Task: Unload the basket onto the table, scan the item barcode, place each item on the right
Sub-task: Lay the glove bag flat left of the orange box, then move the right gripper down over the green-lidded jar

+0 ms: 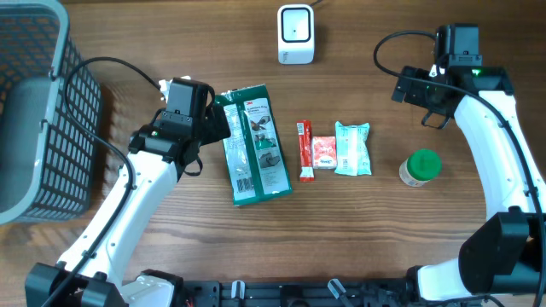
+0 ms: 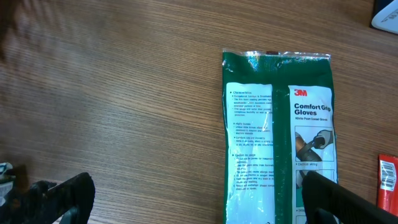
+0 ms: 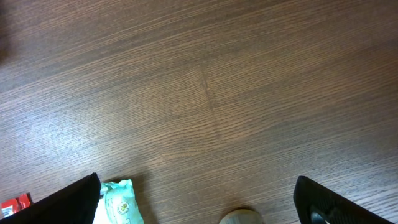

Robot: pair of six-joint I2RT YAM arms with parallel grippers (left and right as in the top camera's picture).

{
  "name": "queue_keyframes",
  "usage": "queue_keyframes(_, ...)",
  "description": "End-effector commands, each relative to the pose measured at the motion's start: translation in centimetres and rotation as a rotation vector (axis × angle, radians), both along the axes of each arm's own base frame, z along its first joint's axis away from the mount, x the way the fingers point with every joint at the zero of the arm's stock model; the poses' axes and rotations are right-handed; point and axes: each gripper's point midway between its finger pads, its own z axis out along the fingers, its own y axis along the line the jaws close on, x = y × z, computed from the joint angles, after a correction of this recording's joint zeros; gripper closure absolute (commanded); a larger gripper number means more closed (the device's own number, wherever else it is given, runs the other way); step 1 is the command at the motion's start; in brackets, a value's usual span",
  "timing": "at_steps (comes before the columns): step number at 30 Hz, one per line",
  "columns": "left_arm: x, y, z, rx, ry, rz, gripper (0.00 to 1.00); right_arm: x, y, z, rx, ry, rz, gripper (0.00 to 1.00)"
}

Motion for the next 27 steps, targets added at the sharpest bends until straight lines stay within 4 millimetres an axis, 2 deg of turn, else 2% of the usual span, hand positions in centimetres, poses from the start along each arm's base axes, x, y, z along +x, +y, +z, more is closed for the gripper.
queue_keyframes(1, 0.3, 0.5, 0.3, 0.024, -0.013, 0.009, 0.00, 0.2, -0.3, 0.6, -0.020, -0.017, 0.000, 0.01)
queue_keyframes(6, 0.3, 0.5, 0.3, 0.024, -0.013, 0.009, 0.00, 0.4, -0.3, 0.7, -0.019, -0.025, -0.004, 0.00)
queue_keyframes(8, 0.3, 0.5, 0.3, 0.024, -0.013, 0.009, 0.00, 1.8, -0.1, 1.4, 0.006, -0.095, -0.030, 0.00)
queue_keyframes(10, 0.3, 0.5, 0.3, 0.024, -0.013, 0.009, 0.00, 2.1, 1.4, 1.4, 0.111, -0.108, -0.037, 0.01)
queue_keyframes(13, 0.3, 0.5, 0.3, 0.024, -0.013, 0.009, 0.00, 0.7, 4.2, 0.7, 0.266, -0.038, 0.012, 0.00)
queue_keyframes(16, 0.3, 0.5, 0.3, 0.024, -0.013, 0.009, 0.00, 0.6, 5.3, 0.8, 0.307, -0.037, 0.077, 0.00)
queue_keyframes(19, 0.3, 0.5, 0.3, 0.024, -0.013, 0.009, 0.00, 0.1, 5.0, 1.5, 0.299, -0.023, 0.100, 0.22)
queue_keyframes(20, 0.3, 0.5, 0.3, 0.024, -0.013, 0.009, 0.00, -0.7, 4.6, 2.3, 0.298, -0.005, 0.086, 0.37)
queue_keyframes(22, 0.3, 0.5, 0.3, 0.024, -0.013, 0.009, 0.00, -1.6, 3.9, 4.0, 0.297, 0.009, 0.065, 0.52)
queue_keyframes(23, 0.3, 0.5, 0.3, 0.024, -0.013, 0.009, 0.00, -2.5, 3.3, 5.7, 0.298, 0.019, 0.046, 0.63)
queue_keyframes(25, 0.3, 0.5, 0.3, 0.024, -0.013, 0.009, 0.00, -3.5, 2.6, 7.4, 0.300, 0.037, 0.021, 0.69)
queue_keyframes(27, 0.3, 0.5, 0.3, 0.024, -0.013, 0.009, 0.00, -4.9, 1.8, 8.8, 0.305, 0.069, -0.010, 0.69)
